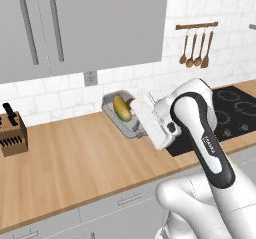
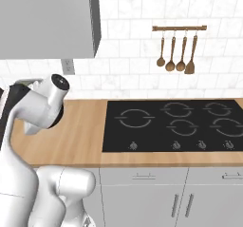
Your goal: Take the meat container that has the chicken drumstick and place it on the second highest rack of the freezer. Then take the vegetable container that has the mushroom and cucumber and place it on the highest rack of the freezer.
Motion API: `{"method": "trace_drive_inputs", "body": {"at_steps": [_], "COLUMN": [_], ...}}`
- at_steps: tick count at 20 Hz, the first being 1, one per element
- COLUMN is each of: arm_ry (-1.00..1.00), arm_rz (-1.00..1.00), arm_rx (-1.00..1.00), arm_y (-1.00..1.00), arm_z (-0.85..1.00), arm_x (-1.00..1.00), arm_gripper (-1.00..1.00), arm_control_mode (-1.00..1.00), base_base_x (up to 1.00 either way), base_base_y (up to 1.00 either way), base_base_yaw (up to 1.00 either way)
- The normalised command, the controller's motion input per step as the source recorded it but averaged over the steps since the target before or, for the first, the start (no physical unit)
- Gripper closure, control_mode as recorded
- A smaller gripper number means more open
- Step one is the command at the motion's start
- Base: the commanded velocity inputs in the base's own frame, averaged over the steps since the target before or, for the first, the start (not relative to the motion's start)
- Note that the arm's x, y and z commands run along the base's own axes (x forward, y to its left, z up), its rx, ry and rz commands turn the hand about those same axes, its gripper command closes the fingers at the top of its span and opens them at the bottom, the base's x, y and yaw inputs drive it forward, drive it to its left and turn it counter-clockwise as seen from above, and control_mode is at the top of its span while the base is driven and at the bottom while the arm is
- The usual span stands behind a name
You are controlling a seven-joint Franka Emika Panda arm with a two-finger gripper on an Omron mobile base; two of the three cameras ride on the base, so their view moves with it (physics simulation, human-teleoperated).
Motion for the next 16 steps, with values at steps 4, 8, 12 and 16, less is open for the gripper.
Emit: {"method": "trace_drive_inputs", "body": {"at_steps": [4,8,12,16], "arm_ry": [0.0,0.0,0.0,-0.03], "arm_rz": [0.45,0.39,0.15,0.0], "arm_rx": [0.19,0.04,-0.02,-0.06], "arm_y": [-0.1,-0.02,0.03,0.01], "arm_z": [0.84,0.79,0.36,0.03], "arm_x": [-0.46,-0.36,-0.03,-0.18], "arm_gripper": [1.0,1.0,1.0,1.0], "arm_control_mode": [-1.0,-1.0,-1.0,-1.0], "base_base_x": [0.0,0.0,0.0,0.0], "base_base_y": [0.0,0.0,0.0,0.0], "base_base_yaw": [0.0,0.0,0.0,0.0]}}
